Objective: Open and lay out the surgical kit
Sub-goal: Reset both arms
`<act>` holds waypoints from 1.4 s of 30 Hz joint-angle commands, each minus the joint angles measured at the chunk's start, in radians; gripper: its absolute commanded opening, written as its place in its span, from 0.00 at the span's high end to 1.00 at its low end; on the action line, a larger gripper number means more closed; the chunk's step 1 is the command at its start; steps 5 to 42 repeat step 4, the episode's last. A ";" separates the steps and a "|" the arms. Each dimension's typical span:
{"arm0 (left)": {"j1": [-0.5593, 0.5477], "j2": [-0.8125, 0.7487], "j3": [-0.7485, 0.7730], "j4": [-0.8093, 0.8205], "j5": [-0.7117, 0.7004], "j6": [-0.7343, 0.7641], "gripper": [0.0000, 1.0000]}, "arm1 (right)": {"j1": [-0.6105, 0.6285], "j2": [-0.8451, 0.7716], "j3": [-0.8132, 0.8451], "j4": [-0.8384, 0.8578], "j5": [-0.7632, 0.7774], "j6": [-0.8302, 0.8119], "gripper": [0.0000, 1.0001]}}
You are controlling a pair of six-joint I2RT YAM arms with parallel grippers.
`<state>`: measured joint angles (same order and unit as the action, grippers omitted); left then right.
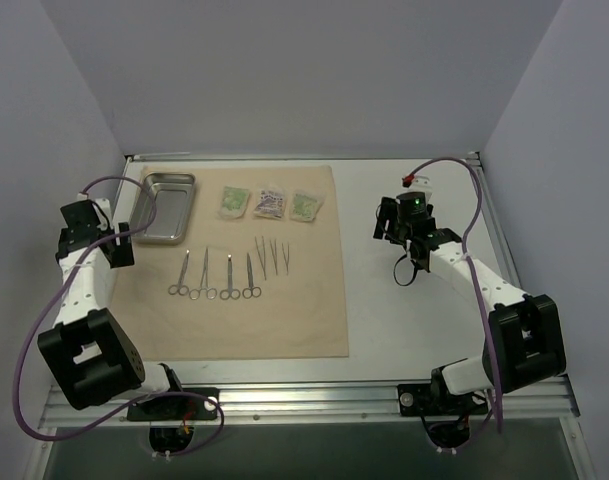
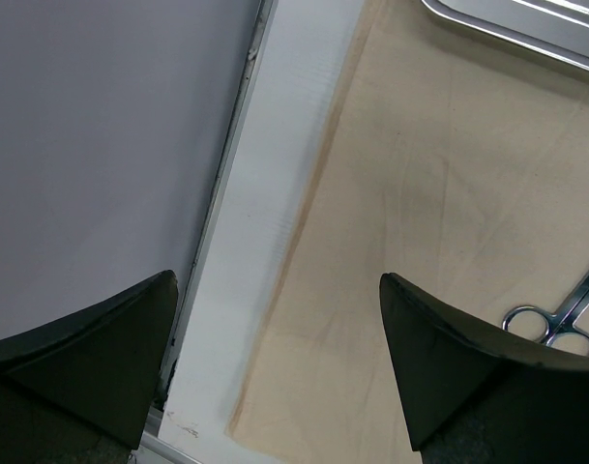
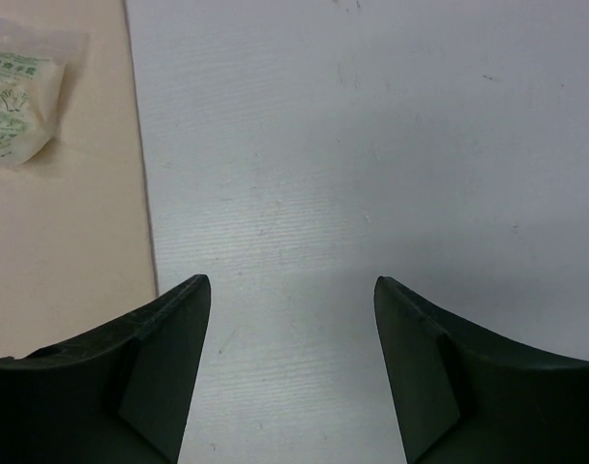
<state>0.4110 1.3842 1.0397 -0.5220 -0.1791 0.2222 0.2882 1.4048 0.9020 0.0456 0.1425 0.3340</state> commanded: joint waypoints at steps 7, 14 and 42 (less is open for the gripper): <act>0.000 -0.034 0.002 0.008 0.012 -0.006 0.06 | -0.007 -0.024 -0.006 0.080 -0.023 -0.044 0.36; 0.000 -0.034 0.002 0.008 0.012 -0.006 0.06 | -0.007 -0.024 -0.006 0.080 -0.023 -0.044 0.36; 0.000 -0.034 0.002 0.008 0.012 -0.006 0.06 | -0.007 -0.024 -0.006 0.080 -0.023 -0.044 0.36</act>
